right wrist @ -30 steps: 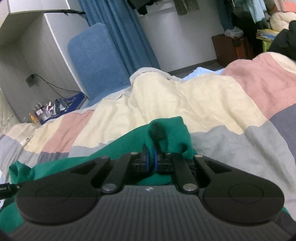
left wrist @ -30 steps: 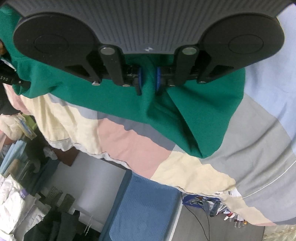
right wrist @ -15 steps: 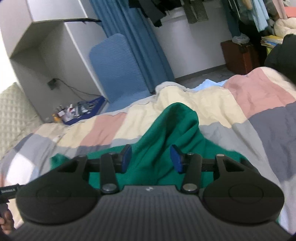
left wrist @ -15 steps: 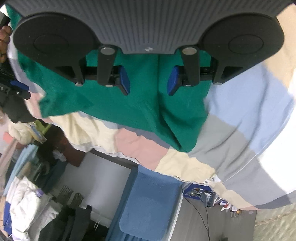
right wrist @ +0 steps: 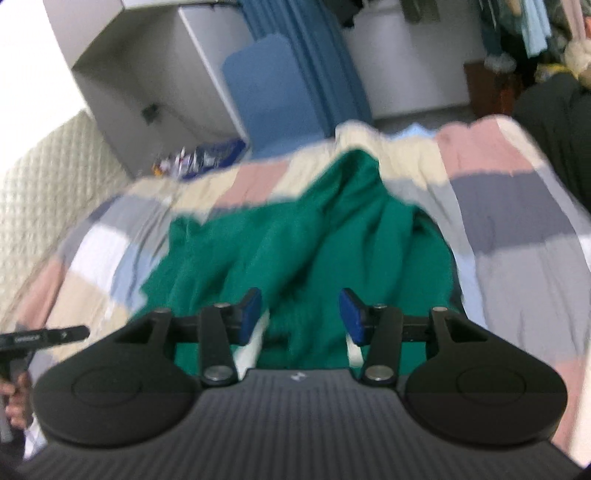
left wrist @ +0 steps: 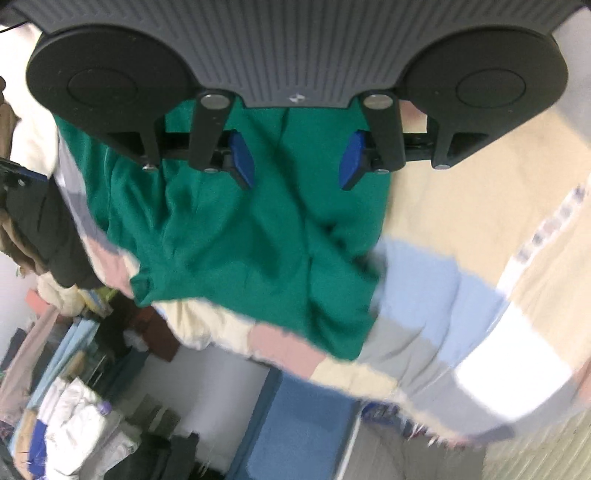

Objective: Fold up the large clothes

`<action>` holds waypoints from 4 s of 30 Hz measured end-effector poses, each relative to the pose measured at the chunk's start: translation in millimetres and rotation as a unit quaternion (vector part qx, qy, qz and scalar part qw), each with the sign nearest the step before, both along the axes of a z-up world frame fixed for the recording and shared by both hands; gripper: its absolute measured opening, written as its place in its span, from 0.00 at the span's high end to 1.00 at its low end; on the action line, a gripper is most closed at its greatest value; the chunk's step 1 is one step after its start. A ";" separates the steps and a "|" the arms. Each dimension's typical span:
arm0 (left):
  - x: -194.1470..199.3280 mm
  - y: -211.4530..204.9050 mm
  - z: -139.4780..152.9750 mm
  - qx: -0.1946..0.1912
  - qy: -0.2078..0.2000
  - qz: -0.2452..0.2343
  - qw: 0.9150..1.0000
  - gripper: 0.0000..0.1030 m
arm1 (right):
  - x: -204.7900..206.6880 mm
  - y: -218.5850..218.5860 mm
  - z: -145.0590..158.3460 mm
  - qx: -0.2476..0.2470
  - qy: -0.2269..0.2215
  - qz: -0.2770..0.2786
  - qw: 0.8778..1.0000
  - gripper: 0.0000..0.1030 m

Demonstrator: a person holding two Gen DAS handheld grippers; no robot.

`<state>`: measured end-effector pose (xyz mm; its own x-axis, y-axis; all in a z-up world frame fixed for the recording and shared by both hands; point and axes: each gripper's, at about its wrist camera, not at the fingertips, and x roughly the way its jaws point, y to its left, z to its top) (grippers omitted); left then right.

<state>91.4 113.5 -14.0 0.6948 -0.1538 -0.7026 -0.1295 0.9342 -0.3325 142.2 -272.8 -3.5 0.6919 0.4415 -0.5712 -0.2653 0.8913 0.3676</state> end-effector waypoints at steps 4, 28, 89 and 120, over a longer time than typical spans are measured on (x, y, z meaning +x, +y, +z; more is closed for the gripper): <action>-21.4 10.0 -18.0 -0.040 0.048 0.018 0.998 0.45 | -32.4 -26.1 -7.2 -0.026 0.013 0.027 0.999 0.25; -44.8 36.6 -91.5 -0.181 0.127 0.058 0.974 0.37 | -23.5 -99.9 -116.6 0.045 0.189 0.056 0.979 0.20; -201.2 61.2 85.8 -0.281 -0.021 -0.023 0.959 0.92 | -185.1 -116.8 51.5 0.182 -0.058 0.085 0.978 0.92; 119.1 83.9 -21.1 -0.163 -0.042 0.076 0.983 0.90 | 107.6 -63.9 -79.1 0.183 0.099 -0.175 0.962 0.91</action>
<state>210.4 197.4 -35.1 0.7800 -0.2509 -0.5733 -0.2192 0.7486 -0.6257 249.8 -336.8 -82.6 0.7280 0.3975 -0.5586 0.1359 0.7149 0.6859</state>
